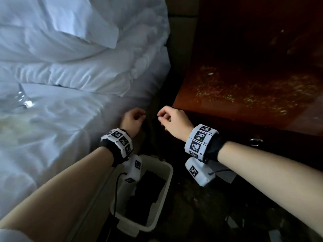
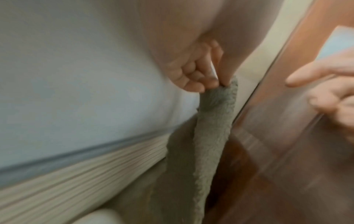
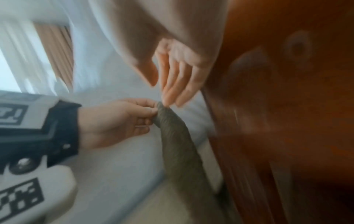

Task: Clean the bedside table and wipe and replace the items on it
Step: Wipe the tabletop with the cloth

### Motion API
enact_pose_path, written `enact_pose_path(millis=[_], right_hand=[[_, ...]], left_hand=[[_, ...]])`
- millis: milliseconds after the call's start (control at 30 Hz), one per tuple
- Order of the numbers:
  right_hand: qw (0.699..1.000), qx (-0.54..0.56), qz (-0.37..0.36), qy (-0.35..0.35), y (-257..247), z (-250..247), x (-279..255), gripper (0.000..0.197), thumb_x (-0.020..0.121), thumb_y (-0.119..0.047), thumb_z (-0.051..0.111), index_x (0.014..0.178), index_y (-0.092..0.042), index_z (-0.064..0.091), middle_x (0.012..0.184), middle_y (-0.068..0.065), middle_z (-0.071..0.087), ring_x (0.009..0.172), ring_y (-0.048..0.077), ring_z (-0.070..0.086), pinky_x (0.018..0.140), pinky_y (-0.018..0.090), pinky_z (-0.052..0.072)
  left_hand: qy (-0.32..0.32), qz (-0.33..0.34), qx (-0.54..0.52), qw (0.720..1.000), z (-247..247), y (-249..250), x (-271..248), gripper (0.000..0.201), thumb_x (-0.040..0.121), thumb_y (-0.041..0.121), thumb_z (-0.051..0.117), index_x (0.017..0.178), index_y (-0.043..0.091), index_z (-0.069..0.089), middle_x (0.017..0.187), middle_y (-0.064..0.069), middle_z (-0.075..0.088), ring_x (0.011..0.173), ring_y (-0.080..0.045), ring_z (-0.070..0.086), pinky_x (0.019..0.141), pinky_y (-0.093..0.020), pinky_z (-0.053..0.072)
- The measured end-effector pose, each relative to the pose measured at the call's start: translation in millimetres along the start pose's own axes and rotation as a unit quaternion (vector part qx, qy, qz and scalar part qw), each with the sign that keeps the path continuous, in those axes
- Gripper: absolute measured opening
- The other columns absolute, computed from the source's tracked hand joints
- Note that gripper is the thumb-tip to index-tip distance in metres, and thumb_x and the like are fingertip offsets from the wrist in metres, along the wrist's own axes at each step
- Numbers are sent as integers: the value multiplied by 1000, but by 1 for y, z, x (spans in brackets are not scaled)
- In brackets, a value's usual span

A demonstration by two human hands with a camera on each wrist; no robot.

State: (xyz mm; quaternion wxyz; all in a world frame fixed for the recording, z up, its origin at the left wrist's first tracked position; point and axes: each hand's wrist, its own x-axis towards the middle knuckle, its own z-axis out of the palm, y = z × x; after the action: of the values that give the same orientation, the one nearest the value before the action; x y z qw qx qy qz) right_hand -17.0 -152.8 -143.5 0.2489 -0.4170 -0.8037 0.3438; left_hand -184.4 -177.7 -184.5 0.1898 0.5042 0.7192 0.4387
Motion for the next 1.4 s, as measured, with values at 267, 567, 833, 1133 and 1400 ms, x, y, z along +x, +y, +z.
enact_pose_path(millis=[267,567,833,1133,1400], right_hand=[[987,120,52,90,-29,-94,29,16,93,-13,54,78,-20,55,66,0,59,49,14,55,44,24,45],[980,110,78,146,15,-157,48,15,91,-25,59,77,-20,55,64,0,60,49,14,55,46,24,45],[989,39,108,93,41,-157,59,14,89,-28,62,93,-15,60,72,0,63,53,14,58,46,21,47],[989,15,126,82,46,-169,66,11,89,-25,62,95,-15,60,75,2,65,56,16,60,49,24,46],[988,-1,144,61,55,-174,61,13,89,-25,62,99,-16,59,77,5,67,63,22,65,56,30,52]], left_hand=[[13,120,-38,992,-15,120,25,18,83,1,64,100,1,70,93,-8,69,73,0,61,83,-26,49],[-208,16,15,978,35,141,45,42,84,-18,50,124,-6,56,109,-14,64,71,-3,60,65,-4,44],[-385,137,312,858,24,169,74,70,86,-3,53,148,17,28,151,-5,34,135,-18,37,100,-16,28],[-363,162,279,874,50,161,108,78,74,10,76,141,17,38,139,-8,38,126,-23,43,99,-25,36],[-377,160,289,865,50,163,120,72,77,23,76,140,27,42,135,-9,37,124,-26,42,98,-23,34]])
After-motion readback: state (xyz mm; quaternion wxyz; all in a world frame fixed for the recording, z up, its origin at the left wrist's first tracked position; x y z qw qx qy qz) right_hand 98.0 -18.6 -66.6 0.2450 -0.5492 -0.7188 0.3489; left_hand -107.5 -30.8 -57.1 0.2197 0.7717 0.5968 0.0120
